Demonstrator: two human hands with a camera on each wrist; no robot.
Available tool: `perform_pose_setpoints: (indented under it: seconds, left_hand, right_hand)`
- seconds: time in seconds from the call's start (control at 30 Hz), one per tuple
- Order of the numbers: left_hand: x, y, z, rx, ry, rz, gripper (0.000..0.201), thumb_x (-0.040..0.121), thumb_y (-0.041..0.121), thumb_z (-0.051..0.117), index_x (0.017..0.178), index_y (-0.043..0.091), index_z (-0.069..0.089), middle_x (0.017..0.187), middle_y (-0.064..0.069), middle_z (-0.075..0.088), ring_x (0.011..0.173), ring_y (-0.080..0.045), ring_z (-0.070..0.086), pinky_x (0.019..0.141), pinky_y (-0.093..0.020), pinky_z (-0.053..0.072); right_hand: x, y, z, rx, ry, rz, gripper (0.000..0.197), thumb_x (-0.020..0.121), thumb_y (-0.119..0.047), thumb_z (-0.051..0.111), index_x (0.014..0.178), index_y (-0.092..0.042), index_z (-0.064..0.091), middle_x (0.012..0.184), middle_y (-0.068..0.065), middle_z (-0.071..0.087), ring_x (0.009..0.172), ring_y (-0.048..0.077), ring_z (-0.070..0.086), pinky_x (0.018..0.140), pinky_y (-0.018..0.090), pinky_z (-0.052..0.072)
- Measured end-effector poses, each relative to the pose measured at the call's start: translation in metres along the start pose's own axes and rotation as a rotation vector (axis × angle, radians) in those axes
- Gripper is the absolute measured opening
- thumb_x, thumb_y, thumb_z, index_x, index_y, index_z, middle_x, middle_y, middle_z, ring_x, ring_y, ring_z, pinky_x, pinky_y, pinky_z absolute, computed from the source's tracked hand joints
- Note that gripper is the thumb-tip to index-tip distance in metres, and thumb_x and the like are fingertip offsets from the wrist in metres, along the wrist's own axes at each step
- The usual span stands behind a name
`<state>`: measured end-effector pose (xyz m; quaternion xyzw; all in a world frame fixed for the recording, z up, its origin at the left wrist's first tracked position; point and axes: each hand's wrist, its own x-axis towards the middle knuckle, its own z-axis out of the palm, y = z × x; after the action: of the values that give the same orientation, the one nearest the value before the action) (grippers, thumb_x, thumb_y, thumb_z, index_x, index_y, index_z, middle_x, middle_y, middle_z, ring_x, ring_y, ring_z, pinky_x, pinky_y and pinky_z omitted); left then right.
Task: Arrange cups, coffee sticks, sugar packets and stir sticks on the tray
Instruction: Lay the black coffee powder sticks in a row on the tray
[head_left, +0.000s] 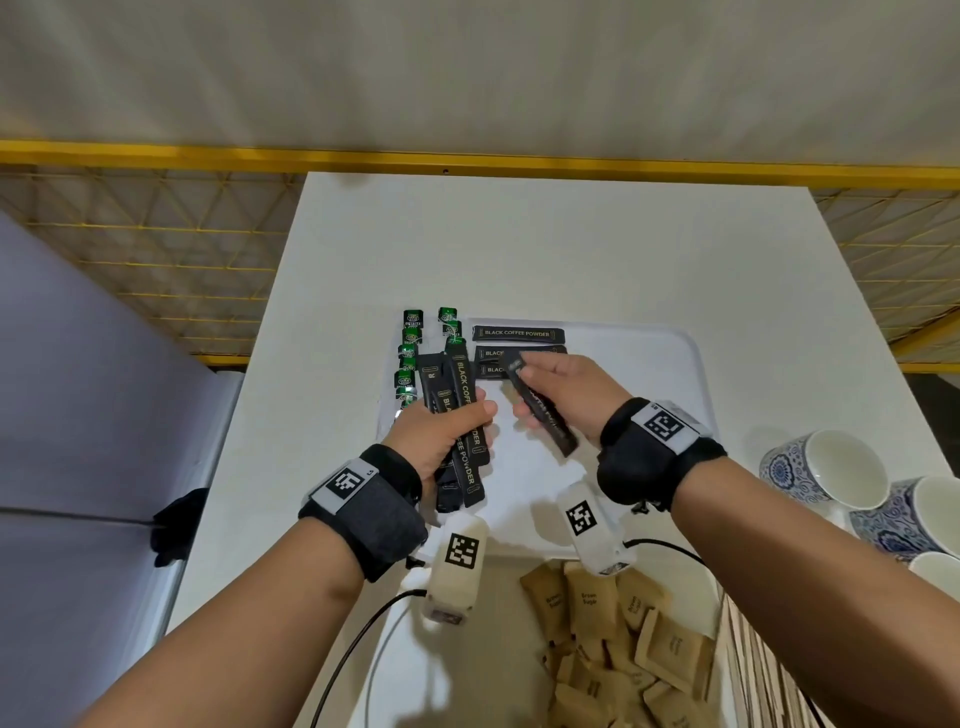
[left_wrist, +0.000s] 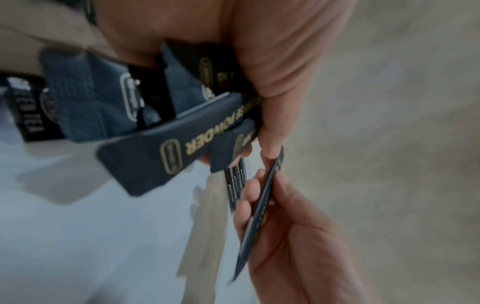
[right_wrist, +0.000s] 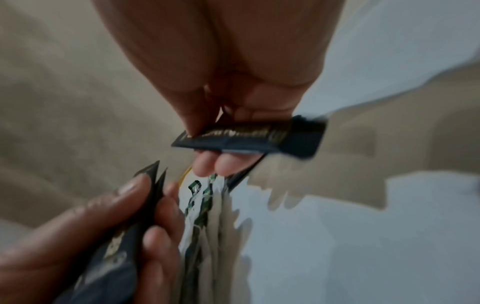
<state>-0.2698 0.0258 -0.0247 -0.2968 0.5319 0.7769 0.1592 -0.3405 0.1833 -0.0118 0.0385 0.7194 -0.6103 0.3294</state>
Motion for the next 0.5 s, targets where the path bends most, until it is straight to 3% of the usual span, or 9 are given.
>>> perform_pose_setpoints:
  seconds: [0.07, 0.2, 0.3, 0.4, 0.5]
  left_hand:
    - [0.001, 0.002, -0.001, -0.025, 0.028, 0.012, 0.026, 0.078, 0.011, 0.076, 0.103, 0.009, 0.068, 0.084, -0.014, 0.066, 0.077, -0.028, 0.065, 0.060, -0.035, 0.055]
    - [0.001, 0.003, 0.000, -0.034, 0.048, 0.043, 0.024, 0.077, 0.006, 0.075, 0.099, 0.010, 0.068, 0.079, -0.014, 0.065, 0.063, -0.024, 0.062, 0.054, -0.031, 0.053]
    - [0.002, 0.003, 0.000, -0.074, 0.079, 0.050, 0.022, 0.079, 0.002, 0.071, 0.099, 0.011, 0.066, 0.077, -0.013, 0.065, 0.062, -0.025, 0.060, 0.052, -0.032, 0.054]
    - [0.005, 0.004, -0.005, -0.143, 0.128, 0.049, 0.014, 0.084, 0.001, 0.066, 0.090, 0.013, 0.064, 0.070, -0.011, 0.068, 0.060, -0.025, 0.062, 0.050, -0.032, 0.055]
    - [0.006, 0.005, -0.009, -0.135, 0.138, 0.068, 0.014, 0.084, -0.002, 0.064, 0.087, 0.011, 0.063, 0.064, -0.009, 0.070, 0.054, -0.021, 0.065, 0.047, -0.029, 0.055]
  right_hand:
    - [-0.004, 0.005, -0.001, -0.054, -0.055, -0.028, 0.026, 0.094, -0.011, 0.056, 0.119, -0.014, 0.065, 0.084, 0.007, 0.069, 0.067, 0.013, 0.064, 0.069, 0.025, 0.055]
    - [-0.007, 0.012, -0.001, -0.175, -0.067, -0.062, 0.032, 0.078, -0.014, 0.076, 0.107, -0.026, 0.068, 0.092, 0.006, 0.074, 0.086, 0.015, 0.070, 0.090, 0.027, 0.051]
    - [-0.009, 0.012, -0.004, -0.214, -0.065, -0.033, 0.035, 0.077, -0.019, 0.078, 0.109, -0.028, 0.066, 0.081, -0.001, 0.072, 0.074, 0.012, 0.068, 0.076, 0.022, 0.051]
    - [-0.013, 0.015, -0.017, -0.163, -0.034, 0.012, 0.023, 0.082, -0.011, 0.073, 0.103, -0.021, 0.070, 0.071, 0.002, 0.068, 0.057, 0.011, 0.060, 0.058, 0.018, 0.050]
    - [-0.012, 0.021, -0.030, 0.012, 0.043, 0.058, 0.015, 0.085, -0.004, 0.067, 0.095, -0.015, 0.072, 0.075, 0.009, 0.066, 0.055, 0.011, 0.061, 0.059, 0.018, 0.056]
